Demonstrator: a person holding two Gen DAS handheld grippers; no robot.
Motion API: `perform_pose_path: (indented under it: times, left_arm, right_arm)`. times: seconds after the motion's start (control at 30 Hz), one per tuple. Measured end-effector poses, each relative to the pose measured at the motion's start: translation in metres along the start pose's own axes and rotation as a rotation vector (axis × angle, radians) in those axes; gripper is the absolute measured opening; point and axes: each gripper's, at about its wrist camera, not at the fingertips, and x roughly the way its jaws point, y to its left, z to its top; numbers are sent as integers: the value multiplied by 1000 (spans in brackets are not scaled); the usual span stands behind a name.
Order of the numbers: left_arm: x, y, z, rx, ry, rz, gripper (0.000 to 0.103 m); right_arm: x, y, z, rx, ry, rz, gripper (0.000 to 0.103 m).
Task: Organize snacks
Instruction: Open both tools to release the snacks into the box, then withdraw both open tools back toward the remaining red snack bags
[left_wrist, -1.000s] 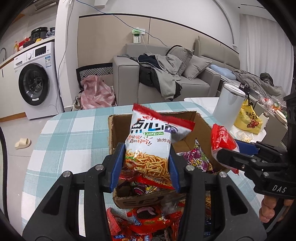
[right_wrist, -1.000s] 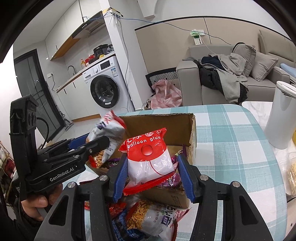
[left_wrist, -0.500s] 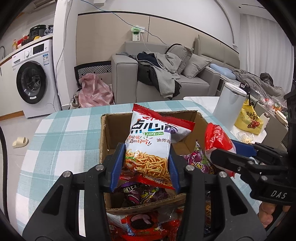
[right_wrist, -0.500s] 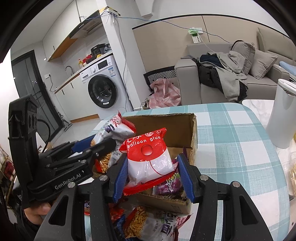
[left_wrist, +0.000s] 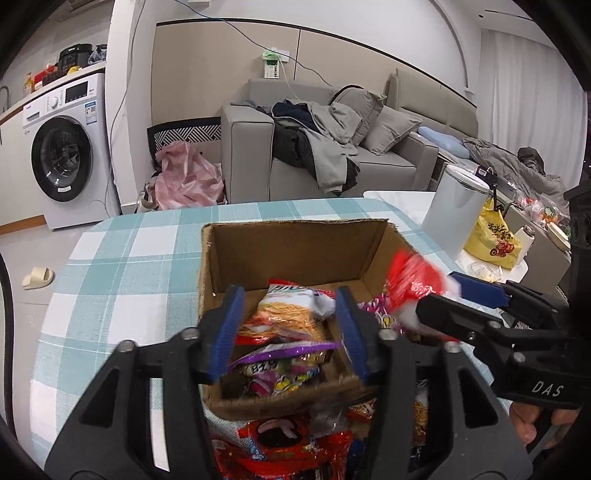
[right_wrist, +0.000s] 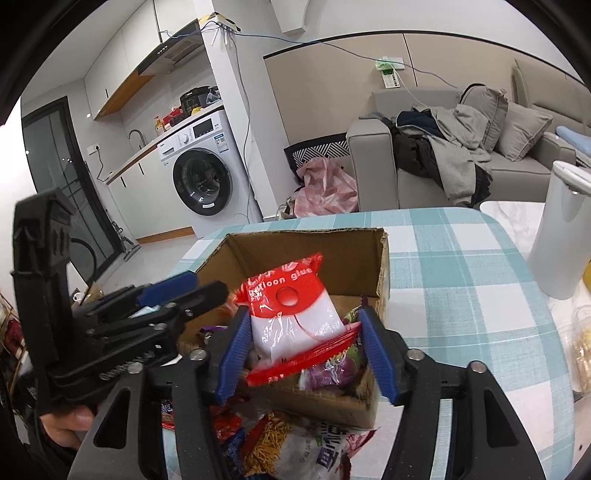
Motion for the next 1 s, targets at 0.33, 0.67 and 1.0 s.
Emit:
perform_pose_path:
  times: [0.33,0.67,1.0]
  left_arm:
    - [-50,6,-11,-9,-18,25,102]
    - [-94,17,-50,-14,-8,74,102]
    - [-98,33,-94,-31,52,124,102]
  right_arm:
    - [-36,3,-6,-27,-43,12,102]
    - [-59,-8,-42,-9,-23,-33,103]
    - [-46,-11,-77,-22,59,-54,103]
